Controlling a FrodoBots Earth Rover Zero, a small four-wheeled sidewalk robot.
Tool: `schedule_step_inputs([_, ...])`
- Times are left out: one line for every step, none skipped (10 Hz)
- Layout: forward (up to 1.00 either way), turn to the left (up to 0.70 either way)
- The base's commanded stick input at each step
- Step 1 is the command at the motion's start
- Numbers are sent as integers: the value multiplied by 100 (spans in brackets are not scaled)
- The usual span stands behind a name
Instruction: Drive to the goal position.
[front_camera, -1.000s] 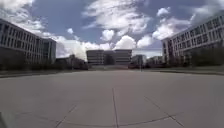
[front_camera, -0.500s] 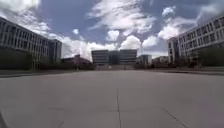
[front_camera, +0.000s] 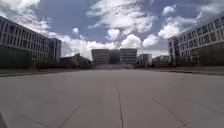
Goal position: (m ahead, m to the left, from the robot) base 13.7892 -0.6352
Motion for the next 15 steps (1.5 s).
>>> schedule_step_inputs([100,2])
schedule_step_inputs([100,2])
schedule_step_inputs([100,2])
schedule_step_inputs([100,2])
schedule_step_inputs([100,2])
schedule_step_inputs([100,2])
schedule_step_inputs([100,2])
schedule_step_inputs([100,2])
schedule_step_inputs([100,2])
schedule_step_inputs([100,2])
schedule_step_inputs([100,2])
schedule_step_inputs([100,2])
schedule_step_inputs([100,2])
schedule_step_inputs([100,2])
schedule_step_inputs([100,2])
